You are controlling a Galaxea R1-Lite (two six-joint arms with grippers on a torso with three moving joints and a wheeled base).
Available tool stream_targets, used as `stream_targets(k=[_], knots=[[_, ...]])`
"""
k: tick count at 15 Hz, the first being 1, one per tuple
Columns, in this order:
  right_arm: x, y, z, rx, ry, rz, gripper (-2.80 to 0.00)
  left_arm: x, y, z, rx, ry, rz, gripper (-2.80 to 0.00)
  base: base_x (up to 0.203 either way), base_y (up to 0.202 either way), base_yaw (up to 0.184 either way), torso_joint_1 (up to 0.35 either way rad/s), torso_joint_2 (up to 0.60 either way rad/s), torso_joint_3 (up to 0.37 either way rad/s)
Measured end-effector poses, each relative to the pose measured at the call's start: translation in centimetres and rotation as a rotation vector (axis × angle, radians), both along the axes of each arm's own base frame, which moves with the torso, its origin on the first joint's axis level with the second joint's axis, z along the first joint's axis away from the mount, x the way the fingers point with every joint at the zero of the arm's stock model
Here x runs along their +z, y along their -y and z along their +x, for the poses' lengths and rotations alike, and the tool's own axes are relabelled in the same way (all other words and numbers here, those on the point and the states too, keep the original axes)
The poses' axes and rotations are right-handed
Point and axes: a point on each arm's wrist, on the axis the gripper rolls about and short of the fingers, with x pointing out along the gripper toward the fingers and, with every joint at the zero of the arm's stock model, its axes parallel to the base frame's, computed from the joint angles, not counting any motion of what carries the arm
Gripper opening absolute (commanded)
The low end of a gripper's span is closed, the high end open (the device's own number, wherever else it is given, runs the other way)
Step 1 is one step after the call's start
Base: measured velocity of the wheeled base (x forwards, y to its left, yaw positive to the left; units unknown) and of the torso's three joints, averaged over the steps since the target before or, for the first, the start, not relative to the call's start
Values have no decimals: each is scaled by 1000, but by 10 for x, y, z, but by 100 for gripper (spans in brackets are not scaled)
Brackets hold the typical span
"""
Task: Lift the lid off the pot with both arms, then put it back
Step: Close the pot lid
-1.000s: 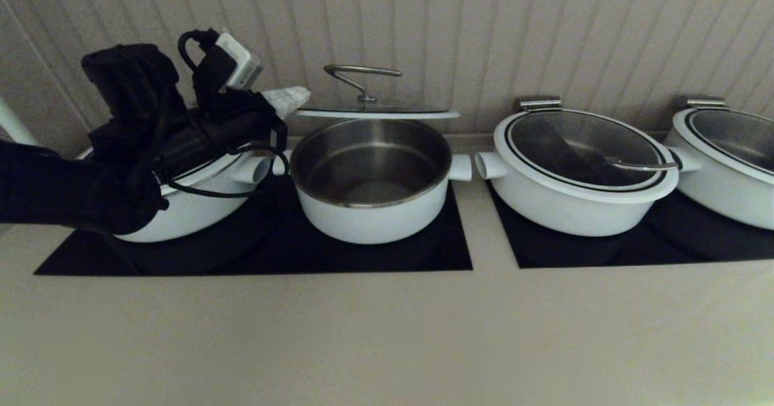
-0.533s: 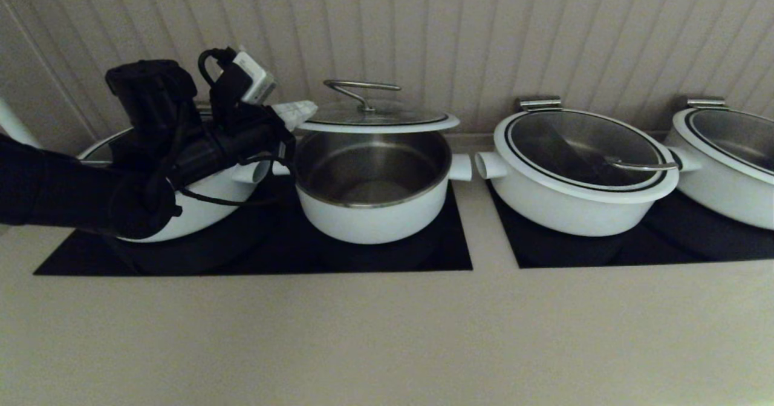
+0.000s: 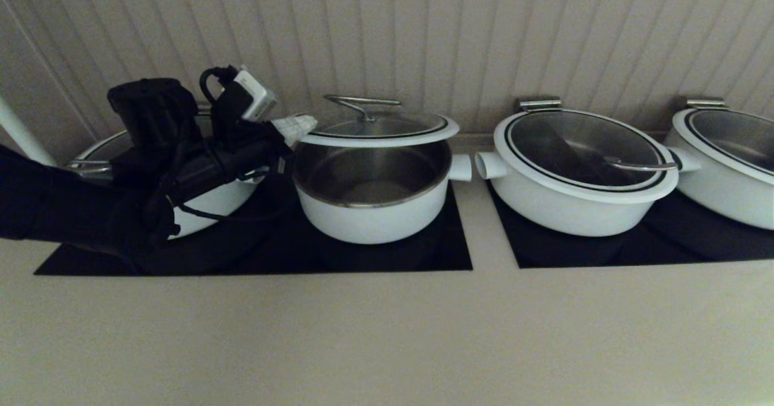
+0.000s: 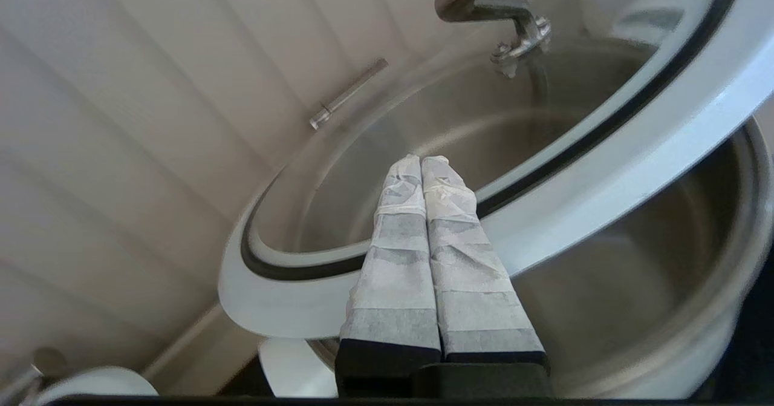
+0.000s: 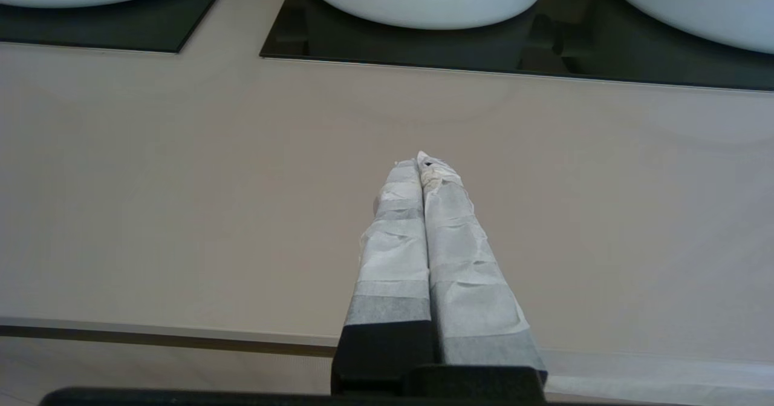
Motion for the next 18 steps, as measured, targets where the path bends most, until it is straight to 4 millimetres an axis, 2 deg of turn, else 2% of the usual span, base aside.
stream_targets(k=[11,18], knots=[[0,0,0,0,0,0,-280,-18,-1,-6,0,-26,9,-280,0,0,0,0,0,0],[0,0,0,0,0,0,-280,-27,-1,-3,0,-42,18,-280,0,0,0,0,0,0]])
